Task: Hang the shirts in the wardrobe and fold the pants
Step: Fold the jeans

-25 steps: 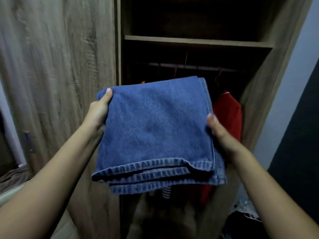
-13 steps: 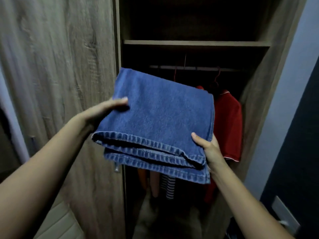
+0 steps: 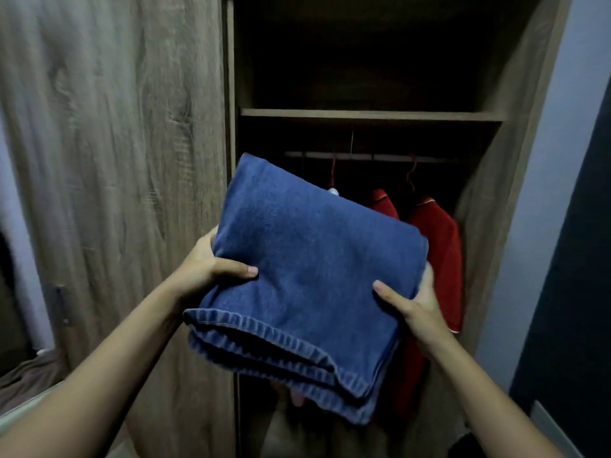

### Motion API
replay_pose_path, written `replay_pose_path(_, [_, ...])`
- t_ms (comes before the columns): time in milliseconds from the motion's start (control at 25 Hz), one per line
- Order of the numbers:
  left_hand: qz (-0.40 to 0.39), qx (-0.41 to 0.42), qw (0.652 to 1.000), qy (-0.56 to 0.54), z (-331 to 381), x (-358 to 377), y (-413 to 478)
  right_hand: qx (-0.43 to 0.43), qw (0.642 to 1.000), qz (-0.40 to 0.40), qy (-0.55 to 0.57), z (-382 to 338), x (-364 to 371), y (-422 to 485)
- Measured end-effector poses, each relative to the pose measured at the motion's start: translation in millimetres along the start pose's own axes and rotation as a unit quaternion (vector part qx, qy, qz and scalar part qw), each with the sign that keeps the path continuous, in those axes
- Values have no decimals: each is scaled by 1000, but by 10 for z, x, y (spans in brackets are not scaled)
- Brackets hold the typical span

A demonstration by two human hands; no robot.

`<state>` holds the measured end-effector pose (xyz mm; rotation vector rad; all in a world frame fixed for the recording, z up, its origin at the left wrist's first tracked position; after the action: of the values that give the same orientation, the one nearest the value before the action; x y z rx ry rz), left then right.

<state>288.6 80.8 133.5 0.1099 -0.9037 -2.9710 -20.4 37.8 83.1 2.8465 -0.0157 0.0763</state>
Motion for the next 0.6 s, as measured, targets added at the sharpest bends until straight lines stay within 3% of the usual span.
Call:
replay_pose_path(40, [-29,-1,1000,7,64,46,6,-36,994,66,-84,-177,-76,-15])
replay_pose_path(120, [-83,-7,996,38,98,148,7,-121,929,152,-314,-688,-8,-111])
replay_pose_path(200, [-124,-2,991,44,89,290,-29,-121,867,41,-481,-910,387,-84])
replay_pose_path(280, [-166,-2,986,25,51,450,-116,-63,875,-117,-466,-824,707,-99])
replay_pose_path(320, [-185,-11,982,27,-8,474,-140,-63,892,-147,-423,-800,800,-97])
replay_pose_path(440, [-221,-18,966,135,-226,299,-75,-103,918,-80,-374,-757,831,-70])
replay_pose_path(520, [-114,-3,957,267,-377,-48,-24,-119,909,-41,-397,-735,873,-117])
replay_pose_path(600, [141,32,916,373,-391,-435,-279,-113,901,-8,-418,-681,870,-136])
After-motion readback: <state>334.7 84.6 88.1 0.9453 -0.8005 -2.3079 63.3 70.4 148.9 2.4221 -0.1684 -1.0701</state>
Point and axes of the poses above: each hand's wrist, its own y-axis towards the middle knuckle, its own x-axis out of the palm, z = x × y, the point moved 10 cm from there along y, towards the middle knuckle, and after that the axes turned 11 degrees about x, right-handed, at the moved point
